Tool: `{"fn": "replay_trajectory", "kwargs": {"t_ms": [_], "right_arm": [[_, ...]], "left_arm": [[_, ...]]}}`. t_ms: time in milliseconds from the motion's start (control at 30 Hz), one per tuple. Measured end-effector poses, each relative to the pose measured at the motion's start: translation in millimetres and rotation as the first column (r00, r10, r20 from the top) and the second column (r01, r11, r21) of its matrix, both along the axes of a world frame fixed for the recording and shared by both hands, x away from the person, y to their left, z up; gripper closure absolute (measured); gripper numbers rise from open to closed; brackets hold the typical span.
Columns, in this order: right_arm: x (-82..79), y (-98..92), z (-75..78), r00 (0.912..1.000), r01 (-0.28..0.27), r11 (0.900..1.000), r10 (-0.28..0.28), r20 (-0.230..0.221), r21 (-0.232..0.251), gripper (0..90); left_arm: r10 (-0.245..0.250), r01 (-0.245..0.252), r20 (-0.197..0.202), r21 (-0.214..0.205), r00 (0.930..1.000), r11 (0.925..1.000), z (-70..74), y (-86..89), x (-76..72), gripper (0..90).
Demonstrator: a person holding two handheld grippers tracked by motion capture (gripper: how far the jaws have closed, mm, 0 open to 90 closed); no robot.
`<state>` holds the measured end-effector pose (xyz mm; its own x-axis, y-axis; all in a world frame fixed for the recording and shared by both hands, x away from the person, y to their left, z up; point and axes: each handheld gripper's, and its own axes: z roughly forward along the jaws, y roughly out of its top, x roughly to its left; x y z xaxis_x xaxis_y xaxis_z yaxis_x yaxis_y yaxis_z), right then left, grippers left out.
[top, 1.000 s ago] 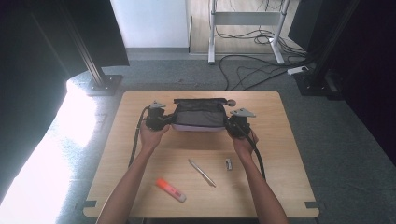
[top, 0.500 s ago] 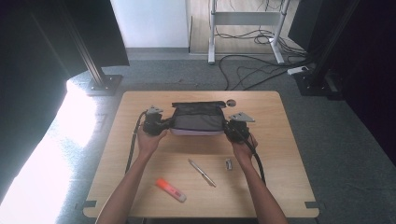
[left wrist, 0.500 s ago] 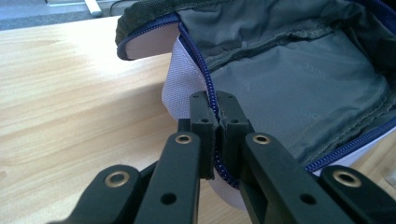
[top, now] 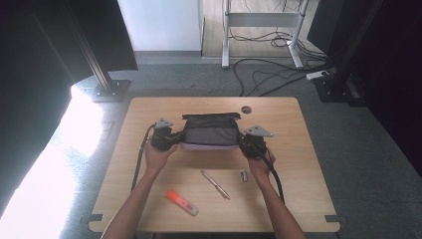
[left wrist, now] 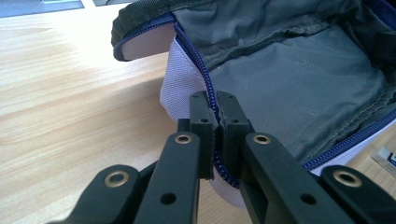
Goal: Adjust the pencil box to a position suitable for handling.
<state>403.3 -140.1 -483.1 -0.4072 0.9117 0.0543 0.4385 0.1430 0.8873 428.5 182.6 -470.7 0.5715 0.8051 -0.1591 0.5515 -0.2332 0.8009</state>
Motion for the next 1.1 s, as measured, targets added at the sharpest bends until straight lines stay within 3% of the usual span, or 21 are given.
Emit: {"fn": "replay_trajectory", "kwargs": {"t_ms": [333, 500, 800, 933, 1100], "right_arm": [[-1.5, -1.7, -13.3, 0.9993, -0.005, 1.0000, 0.005, -0.036, 0.000, 86.5], [2.2, -2.0, -23.7, 0.9974, -0.002, 0.9999, 0.001, -0.072, -0.011, 86.5], [10.3, -3.1, -43.9, 0.9873, 0.001, 0.9993, -0.007, -0.159, -0.038, 85.9], [10.5, -2.6, -47.8, 0.9858, 0.000, 0.9991, -0.007, -0.168, -0.043, 84.9], [9.6, -3.1, -55.0, 0.9847, -0.002, 0.9989, -0.006, -0.174, -0.046, 84.0]], "left_arm": [[-0.006, 0.006, -0.039, 0.001, 0.9992, 1.0000, -16.2, -0.8, -3.3, 86.6], [-0.003, 0.005, -0.069, 0.020, 0.9976, 0.9998, -27.9, -3.6, -0.5, 86.2], [-0.002, 0.009, -0.132, 0.052, 0.9912, 0.9986, -48.6, -10.5, 6.3, 84.6], [-0.001, 0.011, -0.162, 0.062, 0.9868, 0.9980, -56.3, -11.9, 8.7, 82.8], [-0.003, 0.013, -0.155, 0.060, 0.9879, 0.9981, -57.6, -13.2, 8.9, 78.1]]}}
